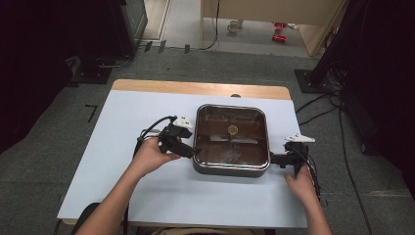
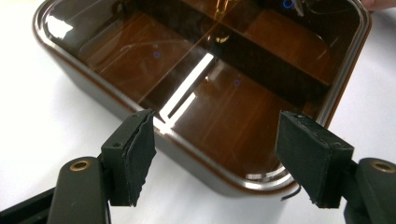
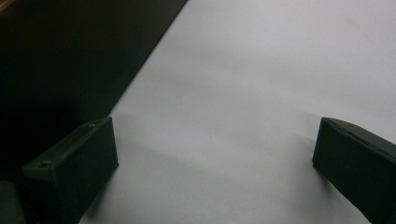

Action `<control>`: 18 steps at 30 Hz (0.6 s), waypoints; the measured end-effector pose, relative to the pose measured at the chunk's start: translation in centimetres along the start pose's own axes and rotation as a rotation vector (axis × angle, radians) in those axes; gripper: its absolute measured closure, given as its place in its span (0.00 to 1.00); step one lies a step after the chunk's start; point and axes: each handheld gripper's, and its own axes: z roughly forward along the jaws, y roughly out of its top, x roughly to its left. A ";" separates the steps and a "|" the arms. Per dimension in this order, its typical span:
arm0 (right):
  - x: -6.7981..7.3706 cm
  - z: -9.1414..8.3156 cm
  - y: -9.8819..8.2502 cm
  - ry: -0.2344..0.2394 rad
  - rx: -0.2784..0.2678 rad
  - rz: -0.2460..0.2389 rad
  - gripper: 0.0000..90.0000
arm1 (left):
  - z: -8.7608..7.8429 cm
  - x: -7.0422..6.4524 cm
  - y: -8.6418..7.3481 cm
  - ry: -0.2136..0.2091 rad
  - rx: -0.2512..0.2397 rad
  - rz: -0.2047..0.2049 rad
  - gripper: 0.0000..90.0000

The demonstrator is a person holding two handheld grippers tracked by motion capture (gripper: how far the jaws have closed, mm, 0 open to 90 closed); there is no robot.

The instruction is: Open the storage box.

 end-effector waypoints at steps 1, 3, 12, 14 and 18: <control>0.0 0.0 0.0 0.000 0.000 -0.001 0.00 | 0.2 0.0 0.2 -0.003 0.002 0.003 0.32; 0.0 0.0 0.0 0.000 0.000 -0.001 0.00 | 0.5 0.0 0.7 -0.007 0.001 0.008 0.32; 0.0 0.0 0.0 -0.001 -0.001 -0.002 0.00 | 3.3 -0.2 2.9 -0.019 0.007 0.033 0.33; 0.0 0.0 0.0 0.000 -0.001 -0.001 0.00 | 4.0 -0.4 3.3 -0.027 0.006 0.040 0.33; 0.0 0.0 0.0 -0.001 -0.001 -0.001 0.00 | 5.1 -0.7 4.1 -0.030 0.010 0.057 0.33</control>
